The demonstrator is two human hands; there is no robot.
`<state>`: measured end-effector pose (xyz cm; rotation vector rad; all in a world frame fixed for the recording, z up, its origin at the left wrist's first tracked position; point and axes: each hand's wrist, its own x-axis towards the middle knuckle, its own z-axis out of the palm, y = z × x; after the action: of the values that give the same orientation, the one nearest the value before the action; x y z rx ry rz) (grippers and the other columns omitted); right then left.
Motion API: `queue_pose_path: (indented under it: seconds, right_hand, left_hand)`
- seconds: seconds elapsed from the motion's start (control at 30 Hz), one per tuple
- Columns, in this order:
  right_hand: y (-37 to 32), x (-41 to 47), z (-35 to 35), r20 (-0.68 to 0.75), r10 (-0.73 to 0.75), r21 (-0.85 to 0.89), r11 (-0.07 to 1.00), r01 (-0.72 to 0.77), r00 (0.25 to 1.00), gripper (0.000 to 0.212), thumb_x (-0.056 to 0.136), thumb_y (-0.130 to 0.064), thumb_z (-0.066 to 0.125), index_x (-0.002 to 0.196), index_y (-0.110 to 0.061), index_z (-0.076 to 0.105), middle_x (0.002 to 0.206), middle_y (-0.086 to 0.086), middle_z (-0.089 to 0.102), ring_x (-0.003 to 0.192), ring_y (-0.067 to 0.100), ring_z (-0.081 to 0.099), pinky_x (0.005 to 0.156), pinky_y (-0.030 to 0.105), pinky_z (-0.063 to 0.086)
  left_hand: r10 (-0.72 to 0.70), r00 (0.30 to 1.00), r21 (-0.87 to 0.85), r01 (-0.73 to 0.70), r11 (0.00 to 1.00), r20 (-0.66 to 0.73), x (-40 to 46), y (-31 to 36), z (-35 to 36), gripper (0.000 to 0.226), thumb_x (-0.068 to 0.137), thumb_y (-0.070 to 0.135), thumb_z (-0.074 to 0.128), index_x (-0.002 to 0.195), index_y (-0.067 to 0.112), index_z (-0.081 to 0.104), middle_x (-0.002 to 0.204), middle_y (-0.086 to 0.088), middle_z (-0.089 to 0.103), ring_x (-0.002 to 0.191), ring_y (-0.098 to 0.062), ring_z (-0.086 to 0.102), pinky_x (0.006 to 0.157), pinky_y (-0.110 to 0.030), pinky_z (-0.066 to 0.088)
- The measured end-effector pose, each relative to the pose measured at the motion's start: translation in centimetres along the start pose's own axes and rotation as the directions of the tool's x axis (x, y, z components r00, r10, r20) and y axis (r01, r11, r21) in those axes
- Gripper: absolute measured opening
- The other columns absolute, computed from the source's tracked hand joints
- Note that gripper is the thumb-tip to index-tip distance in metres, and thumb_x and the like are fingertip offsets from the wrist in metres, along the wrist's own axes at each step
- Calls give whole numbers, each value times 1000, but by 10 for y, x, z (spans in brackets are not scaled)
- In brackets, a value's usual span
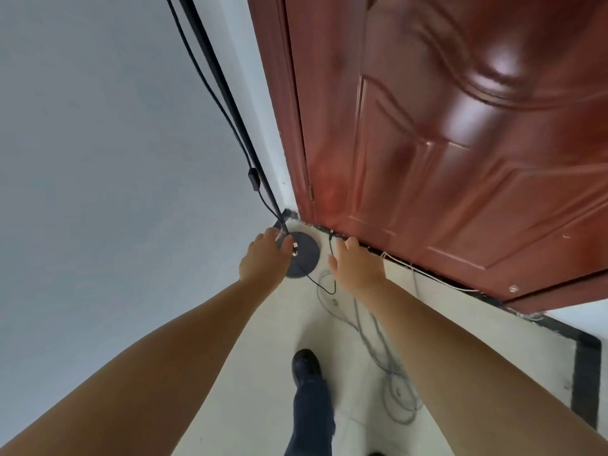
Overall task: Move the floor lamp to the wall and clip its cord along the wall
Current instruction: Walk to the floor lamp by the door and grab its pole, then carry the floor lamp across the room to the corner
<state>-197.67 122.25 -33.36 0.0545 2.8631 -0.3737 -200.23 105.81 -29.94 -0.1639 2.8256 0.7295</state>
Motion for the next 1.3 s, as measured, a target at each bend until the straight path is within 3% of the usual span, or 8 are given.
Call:
queue_pose_path:
  seconds: [0.23,0.37,0.53,0.67,0.73,0.93,1.07,1.3]
  right_hand:
    - [-36,135,86,64,47,228,972,-60,997,62,87,-53,48,136,-15,38,134,10,47,116,29,54,80,38,48]
    - [-54,188,137,254,81,441,877,-190,964,84,80,-57,58,146,-18,24,146,8,37,130,27,44,90,42,48]
    - [-59,245,196,451,75,656,648,-387,889,92,80,-46,66,151,-23,12,160,6,8,146,25,17,114,44,31]
    - [-62,269,239,562,12,672,575,-466,827,27,84,-30,65,100,-7,66,119,18,53,114,26,52,92,32,44]
    - [-58,267,256,605,60,567,667,-483,794,23,87,-28,60,73,-10,59,96,17,60,94,26,59,76,29,42]
    - [-28,285,253,437,443,505,599,-621,783,38,100,-14,31,123,8,53,127,26,59,119,37,55,97,37,44]
    - [-59,313,227,245,142,764,581,-281,959,48,97,-26,40,144,-17,32,141,8,50,129,26,48,101,35,40]
    - [-85,350,218,370,40,585,766,-267,928,27,93,-21,42,71,-11,53,76,10,61,70,26,56,49,26,32]
  left_hand:
    - [-211,977,-169,205,964,-17,135,-57,39,84,86,53,52,150,13,13,153,-15,34,139,-31,35,106,-44,35]
    - [-183,982,-522,130,843,-50,192,-66,39,93,81,46,65,151,25,6,156,-3,32,142,-18,30,110,-35,26]
    - [-17,996,-714,-54,698,-92,249,-55,24,40,80,26,71,118,24,59,107,8,66,101,-3,62,94,-23,43]
    - [57,990,-726,-132,674,-127,265,-48,29,13,80,21,65,70,17,72,70,1,73,87,-27,68,96,-45,48]
    - [72,987,-746,-157,647,-146,268,-46,31,27,79,18,61,54,26,67,60,0,67,80,-34,63,96,-54,47]
    - [46,995,-797,-102,596,-93,279,-50,34,24,77,16,60,55,23,60,53,5,60,67,-22,59,91,-50,51]
    - [-25,998,-833,-32,553,-55,282,-50,39,19,76,22,64,59,18,57,48,6,54,55,-14,52,79,-37,51]
    - [-55,997,-837,-10,547,-48,269,-58,33,22,73,17,63,57,16,49,46,4,45,53,-15,45,66,-30,46]
